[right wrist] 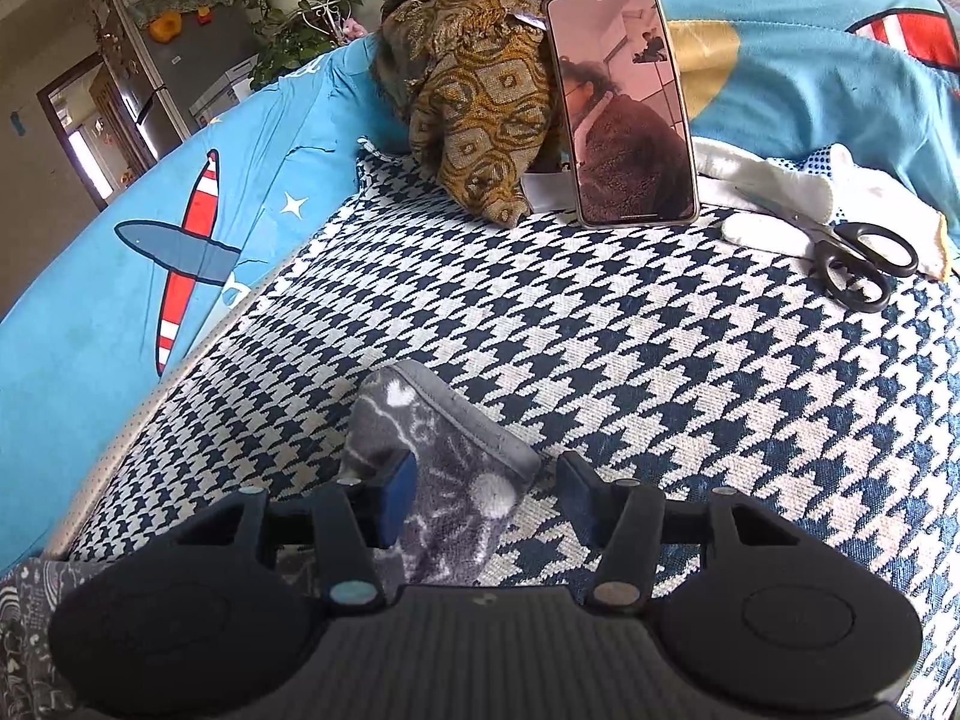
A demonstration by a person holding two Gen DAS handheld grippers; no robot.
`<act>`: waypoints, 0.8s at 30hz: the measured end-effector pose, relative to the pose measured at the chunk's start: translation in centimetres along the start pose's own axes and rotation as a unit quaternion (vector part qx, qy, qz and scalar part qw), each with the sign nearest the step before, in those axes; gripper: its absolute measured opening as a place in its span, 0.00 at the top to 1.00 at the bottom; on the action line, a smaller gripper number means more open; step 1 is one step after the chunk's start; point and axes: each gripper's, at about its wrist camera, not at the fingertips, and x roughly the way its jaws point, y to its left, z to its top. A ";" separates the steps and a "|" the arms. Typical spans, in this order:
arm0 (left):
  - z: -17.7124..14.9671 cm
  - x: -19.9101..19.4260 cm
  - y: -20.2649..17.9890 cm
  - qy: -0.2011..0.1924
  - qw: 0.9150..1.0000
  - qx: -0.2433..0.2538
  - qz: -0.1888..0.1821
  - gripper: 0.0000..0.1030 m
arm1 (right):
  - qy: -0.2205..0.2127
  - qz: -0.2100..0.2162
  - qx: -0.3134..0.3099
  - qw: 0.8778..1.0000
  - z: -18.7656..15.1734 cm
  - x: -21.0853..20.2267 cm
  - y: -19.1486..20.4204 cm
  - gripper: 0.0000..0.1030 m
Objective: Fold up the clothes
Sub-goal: 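Pull the sleeve cuff outward from the jacket body with the right gripper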
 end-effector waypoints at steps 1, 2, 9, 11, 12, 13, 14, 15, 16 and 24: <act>0.0 0.0 0.0 0.000 1.000 0.001 0.000 0.16 | 0.002 0.006 0.001 1.000 0.0 0.0 -0.1 0.64; 0.0 0.0 0.0 0.000 1.000 0.001 0.001 0.16 | 0.004 0.009 0.003 1.000 0.0 0.0 -0.1 0.80; 0.0 -0.2 0.0 -0.006 1.000 0.002 0.002 0.16 | -0.022 0.014 0.030 0.999 0.2 -3.3 -0.4 0.90; 0.0 -0.3 0.0 -0.010 1.000 0.003 0.004 0.16 | -0.054 0.008 0.025 0.998 0.3 -5.9 -0.1 0.91; 0.1 -0.4 0.0 -0.012 1.000 0.004 0.005 0.16 | -0.072 0.000 0.018 0.997 0.2 -7.3 0.0 0.91; 0.0 -0.5 0.1 -0.013 1.000 0.004 0.008 0.16 | -0.086 -0.011 0.009 0.996 -0.1 -8.6 0.1 0.91; 0.0 -0.6 0.2 -0.014 1.000 0.004 0.010 0.16 | -0.094 -0.021 0.000 0.995 -0.6 -9.8 0.0 0.91; 0.0 -0.7 0.3 -0.015 1.000 0.004 0.013 0.16 | -0.097 -0.025 -0.005 0.995 -1.1 -10.9 -0.1 0.91; 0.0 -0.8 0.4 -0.017 1.000 0.004 0.015 0.16 | -0.095 -0.028 -0.007 0.995 -1.6 -11.8 -0.4 0.91; -0.1 -3.4 3.2 -0.036 0.998 -0.029 0.040 0.09 | -0.023 -0.010 0.021 0.999 -5.0 -14.0 -2.6 0.76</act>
